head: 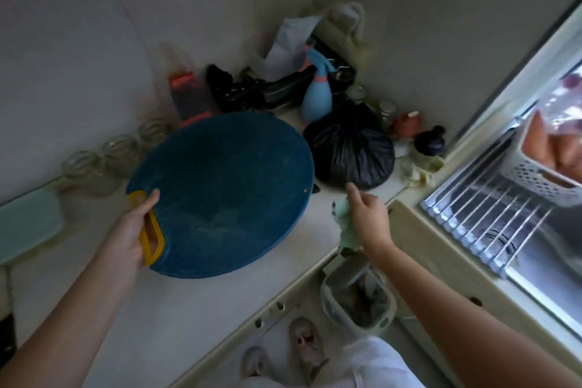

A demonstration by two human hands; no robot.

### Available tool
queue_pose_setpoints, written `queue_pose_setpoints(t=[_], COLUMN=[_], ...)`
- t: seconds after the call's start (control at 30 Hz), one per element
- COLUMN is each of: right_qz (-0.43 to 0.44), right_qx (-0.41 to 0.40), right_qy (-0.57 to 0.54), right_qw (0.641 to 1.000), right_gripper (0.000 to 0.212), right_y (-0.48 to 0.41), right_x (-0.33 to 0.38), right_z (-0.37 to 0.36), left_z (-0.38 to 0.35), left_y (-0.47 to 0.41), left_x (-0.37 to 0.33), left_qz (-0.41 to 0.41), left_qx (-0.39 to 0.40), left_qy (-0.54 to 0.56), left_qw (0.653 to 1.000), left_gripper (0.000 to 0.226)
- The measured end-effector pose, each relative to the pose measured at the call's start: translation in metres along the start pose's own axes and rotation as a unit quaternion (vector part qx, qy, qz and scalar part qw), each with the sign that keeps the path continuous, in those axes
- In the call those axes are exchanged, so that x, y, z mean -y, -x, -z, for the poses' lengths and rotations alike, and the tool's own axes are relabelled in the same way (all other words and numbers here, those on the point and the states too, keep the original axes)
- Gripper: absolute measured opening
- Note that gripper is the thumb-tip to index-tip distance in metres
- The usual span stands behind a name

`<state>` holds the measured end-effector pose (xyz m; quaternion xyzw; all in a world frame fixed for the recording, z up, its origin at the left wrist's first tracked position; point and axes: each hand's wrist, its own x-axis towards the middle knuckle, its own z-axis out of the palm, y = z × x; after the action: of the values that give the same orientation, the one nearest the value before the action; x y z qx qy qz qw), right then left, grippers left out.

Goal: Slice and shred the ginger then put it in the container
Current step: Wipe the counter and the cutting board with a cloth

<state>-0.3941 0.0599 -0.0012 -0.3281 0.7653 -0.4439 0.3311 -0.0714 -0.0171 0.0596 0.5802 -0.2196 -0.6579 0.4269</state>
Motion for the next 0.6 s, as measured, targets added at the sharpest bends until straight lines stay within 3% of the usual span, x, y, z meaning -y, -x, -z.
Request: queue_pose_setpoints(t=[0.13,0.27,0.33,0.47,0.53,0.6], right_qz=[-0.008,0.066,0.012,-0.186,-0.16,-0.054], right_qx=[-0.157,-0.251,-0.255,-0.131,-0.139,-0.194], right_qy=[-0.097,0.076,0.163,0.252,0.281,0.279], right_qw=[0.983,0.963,0.953,0.941,0.936,0.939], right_gripper=[0.021,0.039,0.043,0.04,0.039,0.036], right_y=[-0.023,-0.056,-0.077,-0.099,-0.106,-0.114], right_x=[-0.022,-0.046,-0.064,-0.091,-0.091,-0.083], right_z=[0.059,0.114,0.14,0.158,0.156,0.154], left_z=[-0.035,-0.06,-0.068,-0.071,-0.071,-0.07], left_y=[-0.014,-0.024,-0.028,-0.036,-0.039,-0.041], left_x=[-0.002,-0.006,-0.01,-0.014,-0.016,-0.02], left_qz=[0.016,-0.001,0.015,0.039,0.046,0.048], left_qx=[0.037,0.071,0.073,0.069,0.064,0.063], left_qy=[-0.037,-0.067,-0.081,-0.087,-0.092,-0.095], left_qw=[0.999,0.995,0.994,0.993,0.993,0.992], left_gripper=[0.027,0.055,0.052,0.018,0.015,0.015])
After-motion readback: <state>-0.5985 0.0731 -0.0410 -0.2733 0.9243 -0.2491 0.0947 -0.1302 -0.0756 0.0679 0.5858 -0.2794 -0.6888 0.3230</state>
